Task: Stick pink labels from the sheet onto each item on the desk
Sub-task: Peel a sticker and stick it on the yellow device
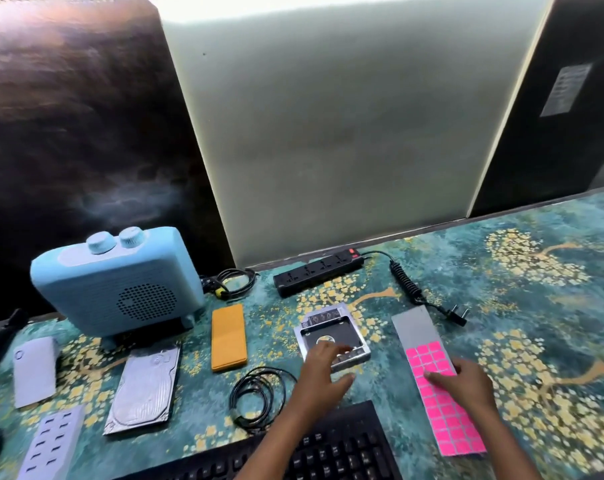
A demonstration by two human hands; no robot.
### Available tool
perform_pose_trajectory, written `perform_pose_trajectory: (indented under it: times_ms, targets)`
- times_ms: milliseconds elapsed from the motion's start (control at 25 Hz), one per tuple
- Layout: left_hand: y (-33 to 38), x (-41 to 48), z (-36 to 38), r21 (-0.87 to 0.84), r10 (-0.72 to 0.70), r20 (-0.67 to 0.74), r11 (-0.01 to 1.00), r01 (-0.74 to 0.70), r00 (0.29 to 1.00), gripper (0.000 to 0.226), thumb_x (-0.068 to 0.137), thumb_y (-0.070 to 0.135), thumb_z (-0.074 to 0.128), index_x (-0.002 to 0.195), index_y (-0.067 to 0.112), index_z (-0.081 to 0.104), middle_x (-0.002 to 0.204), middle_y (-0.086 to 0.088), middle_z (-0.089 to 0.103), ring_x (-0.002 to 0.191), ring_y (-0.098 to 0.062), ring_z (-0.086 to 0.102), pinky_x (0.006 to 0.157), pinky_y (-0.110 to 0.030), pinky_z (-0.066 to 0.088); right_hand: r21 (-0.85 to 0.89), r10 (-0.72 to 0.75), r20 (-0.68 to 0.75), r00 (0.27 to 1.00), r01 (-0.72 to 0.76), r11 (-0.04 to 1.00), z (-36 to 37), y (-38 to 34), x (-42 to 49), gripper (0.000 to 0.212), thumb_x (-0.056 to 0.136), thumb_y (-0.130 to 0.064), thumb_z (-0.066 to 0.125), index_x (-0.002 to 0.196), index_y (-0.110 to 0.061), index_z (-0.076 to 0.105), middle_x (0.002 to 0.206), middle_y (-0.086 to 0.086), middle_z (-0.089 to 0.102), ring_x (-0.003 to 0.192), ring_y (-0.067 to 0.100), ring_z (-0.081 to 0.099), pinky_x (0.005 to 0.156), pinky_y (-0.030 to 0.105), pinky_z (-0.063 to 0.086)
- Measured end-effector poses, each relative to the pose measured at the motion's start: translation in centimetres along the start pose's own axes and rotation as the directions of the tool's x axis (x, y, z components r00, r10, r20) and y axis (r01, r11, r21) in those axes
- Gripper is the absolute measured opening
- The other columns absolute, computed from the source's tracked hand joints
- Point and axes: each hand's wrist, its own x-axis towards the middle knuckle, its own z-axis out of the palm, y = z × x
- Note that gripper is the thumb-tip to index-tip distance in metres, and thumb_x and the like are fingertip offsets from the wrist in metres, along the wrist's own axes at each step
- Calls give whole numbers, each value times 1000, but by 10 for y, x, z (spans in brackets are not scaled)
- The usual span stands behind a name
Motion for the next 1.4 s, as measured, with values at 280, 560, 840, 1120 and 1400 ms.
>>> perform_pose_trajectory:
  times_ms: [280,560,840,1120,1400]
  targets:
    - [39,44,11,-723,-333,331,512,464,883,35,77,22,72,104,5,57,78,-1,68,64,-10,67,66,-25,56,298,-258,346,902,155,942,-4,-60,-27,23,62,-8,80,81,-9,68,67,1,74,61,17,70,58,27,57]
    - [32,40,-1,-743,-428,242,495,450,870,11,87,16,61,78,9,61,54,4,63,48,-7,61,52,-21,53,121,-618,-105,779,627,770,26,-73,-41,23,76,-21,72,92,-30,59,88,-9,59,81,4,58,63,7,44]
    - [36,35,-7,-793,-481,385,264,549,788,23,90,26,54,82,7,64,70,-6,64,65,-20,62,67,-33,50,-72,-748,-99,656,745,663,33,-74,-35,24,73,-16,73,96,-19,72,85,-3,54,78,7,51,71,19,44]
    - [40,35,-10,-734,-526,467,218,643,711,19,88,29,57,83,10,57,66,-3,61,70,-19,58,68,-31,46,12,-741,-115,662,746,665,30,-75,-33,18,66,-9,79,76,-22,71,88,-6,53,81,5,53,72,5,39]
    - [44,40,-6,-745,-540,469,182,642,699,22,88,33,57,83,12,61,70,-3,66,71,-20,61,66,-32,47,627,-435,53,899,309,715,20,-86,-35,44,71,2,72,96,-31,56,95,2,61,74,20,61,62,14,52]
